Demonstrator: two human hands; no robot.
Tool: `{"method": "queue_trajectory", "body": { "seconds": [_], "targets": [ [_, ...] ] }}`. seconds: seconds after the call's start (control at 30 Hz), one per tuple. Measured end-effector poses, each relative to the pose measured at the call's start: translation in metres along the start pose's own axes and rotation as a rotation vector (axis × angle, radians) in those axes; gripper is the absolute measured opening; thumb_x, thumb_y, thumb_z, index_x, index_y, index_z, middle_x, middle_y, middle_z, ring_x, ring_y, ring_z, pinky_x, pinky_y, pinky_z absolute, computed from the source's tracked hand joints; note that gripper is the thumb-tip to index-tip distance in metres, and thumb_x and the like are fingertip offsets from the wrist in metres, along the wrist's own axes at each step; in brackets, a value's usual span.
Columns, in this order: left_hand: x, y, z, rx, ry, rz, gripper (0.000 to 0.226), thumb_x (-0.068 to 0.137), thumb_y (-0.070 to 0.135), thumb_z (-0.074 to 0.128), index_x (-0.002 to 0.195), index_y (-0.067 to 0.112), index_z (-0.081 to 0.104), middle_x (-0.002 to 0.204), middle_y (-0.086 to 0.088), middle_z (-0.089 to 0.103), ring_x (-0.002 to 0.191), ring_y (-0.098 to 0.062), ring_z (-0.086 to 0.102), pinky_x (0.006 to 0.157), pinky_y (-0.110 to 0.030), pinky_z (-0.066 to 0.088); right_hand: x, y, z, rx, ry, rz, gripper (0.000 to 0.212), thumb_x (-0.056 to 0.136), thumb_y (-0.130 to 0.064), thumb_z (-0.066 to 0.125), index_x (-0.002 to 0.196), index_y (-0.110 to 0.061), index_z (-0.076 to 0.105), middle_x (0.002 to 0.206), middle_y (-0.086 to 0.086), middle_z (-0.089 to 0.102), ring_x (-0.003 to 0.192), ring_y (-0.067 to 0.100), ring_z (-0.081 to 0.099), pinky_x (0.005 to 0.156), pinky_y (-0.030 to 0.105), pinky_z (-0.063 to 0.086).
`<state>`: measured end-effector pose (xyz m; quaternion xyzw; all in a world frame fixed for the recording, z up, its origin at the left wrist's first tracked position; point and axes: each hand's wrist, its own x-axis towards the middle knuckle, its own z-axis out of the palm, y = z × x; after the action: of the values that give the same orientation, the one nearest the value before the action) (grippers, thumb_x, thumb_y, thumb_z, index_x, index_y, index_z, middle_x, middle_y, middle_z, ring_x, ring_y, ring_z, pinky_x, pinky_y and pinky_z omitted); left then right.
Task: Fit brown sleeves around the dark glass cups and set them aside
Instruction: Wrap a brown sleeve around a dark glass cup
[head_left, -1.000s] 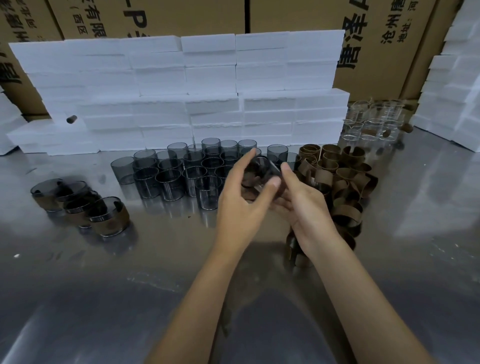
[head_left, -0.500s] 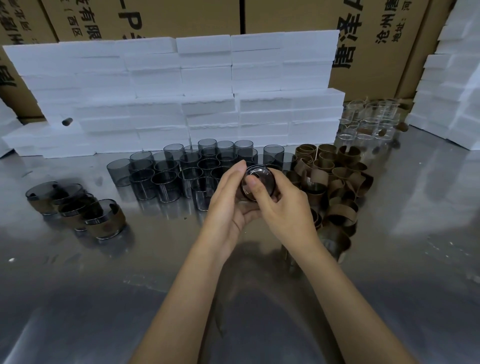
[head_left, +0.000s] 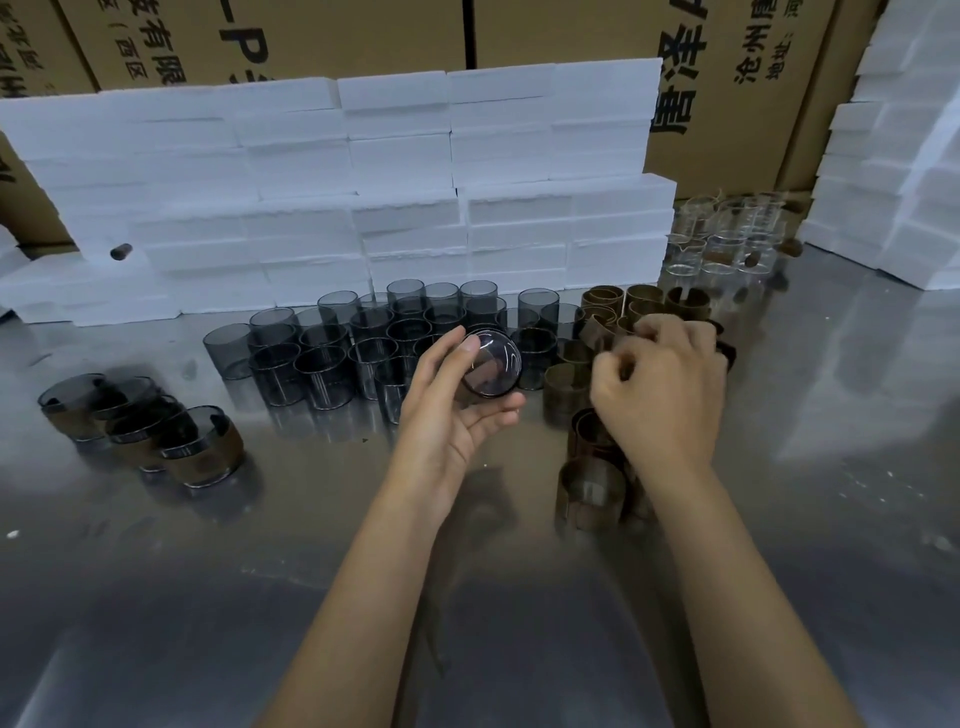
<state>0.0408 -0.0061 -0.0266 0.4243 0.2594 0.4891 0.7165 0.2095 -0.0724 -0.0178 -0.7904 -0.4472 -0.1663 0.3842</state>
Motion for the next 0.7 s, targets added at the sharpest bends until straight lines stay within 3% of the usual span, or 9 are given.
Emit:
{"method": "queue_trajectory", "body": {
  "seconds": [0.1,0.23,0.4,0.47,0.53,0.6,0.7],
  "targets": [
    [0.000,-0.001,-0.001,0.005,-0.012,-0.029,0.054,0.077,0.041,0.077,0.128,0.031,0.064,0.107,-0.015,0.077,0.075,-0.031,0.075,0.064,-0.032,0.061,0.004,0.010,-0.004,-0.170,-0.287,0.077,0.029,0.095,-0.029,0.056,0.087,-0.016,0.081,0.160,0.006,0.041,0.151,0.028,0.021,0.116,0.047,0.022],
    [0.000,0.000,-0.001,-0.001,0.004,-0.056,0.053,0.076,0.040,0.077,0.127,0.030,0.064,0.106,-0.015,0.077,0.073,-0.031,0.075,0.063,-0.032,0.061,0.005,0.014,0.000,-0.200,-0.413,0.085,0.034,0.100,-0.030,0.048,0.120,-0.014,0.071,0.168,0.003,0.025,0.157,0.025,0.007,0.120,0.051,0.015],
    [0.000,0.001,-0.003,-0.028,0.017,-0.050,0.056,0.076,0.038,0.078,0.129,0.028,0.064,0.110,-0.018,0.075,0.075,-0.033,0.075,0.063,-0.031,0.061,0.004,0.010,0.000,-0.021,-0.242,0.061,0.035,0.101,-0.021,0.049,0.130,-0.008,0.063,0.157,0.004,0.044,0.148,0.025,0.028,0.118,0.049,0.021],
    [0.000,0.001,-0.003,-0.042,0.023,-0.047,0.060,0.075,0.036,0.078,0.132,0.026,0.062,0.117,-0.021,0.073,0.077,-0.034,0.075,0.065,-0.031,0.061,0.002,0.003,0.000,0.189,-0.081,0.038,0.033,0.100,-0.016,0.054,0.129,-0.007,0.065,0.144,0.005,0.056,0.135,0.024,0.045,0.113,0.045,0.033],
    [0.000,0.002,-0.002,-0.063,0.036,-0.049,0.061,0.077,0.035,0.078,0.134,0.024,0.060,0.119,-0.022,0.071,0.077,-0.034,0.075,0.066,-0.032,0.062,0.000,-0.007,-0.001,0.431,0.031,0.024,0.026,0.097,-0.010,0.059,0.120,-0.009,0.070,0.125,0.001,0.065,0.115,0.016,0.060,0.100,0.030,0.048],
    [0.000,0.003,-0.002,-0.079,0.051,-0.063,0.059,0.085,0.033,0.074,0.139,0.017,0.057,0.117,-0.021,0.070,0.077,-0.032,0.074,0.067,-0.032,0.062,-0.002,-0.018,-0.002,0.660,0.037,0.021,0.020,0.094,-0.003,0.062,0.108,-0.012,0.074,0.109,-0.004,0.067,0.095,0.008,0.065,0.086,0.017,0.051],
    [0.002,0.003,-0.001,-0.079,0.049,-0.094,0.057,0.097,0.033,0.066,0.145,0.008,0.052,0.127,-0.027,0.065,0.085,-0.031,0.071,0.071,-0.035,0.061,-0.007,-0.033,0.003,0.798,-0.030,-0.032,0.023,0.091,0.004,0.064,0.102,-0.011,0.076,0.102,-0.007,0.068,0.089,0.005,0.067,0.082,0.012,0.051]
  ]
}}
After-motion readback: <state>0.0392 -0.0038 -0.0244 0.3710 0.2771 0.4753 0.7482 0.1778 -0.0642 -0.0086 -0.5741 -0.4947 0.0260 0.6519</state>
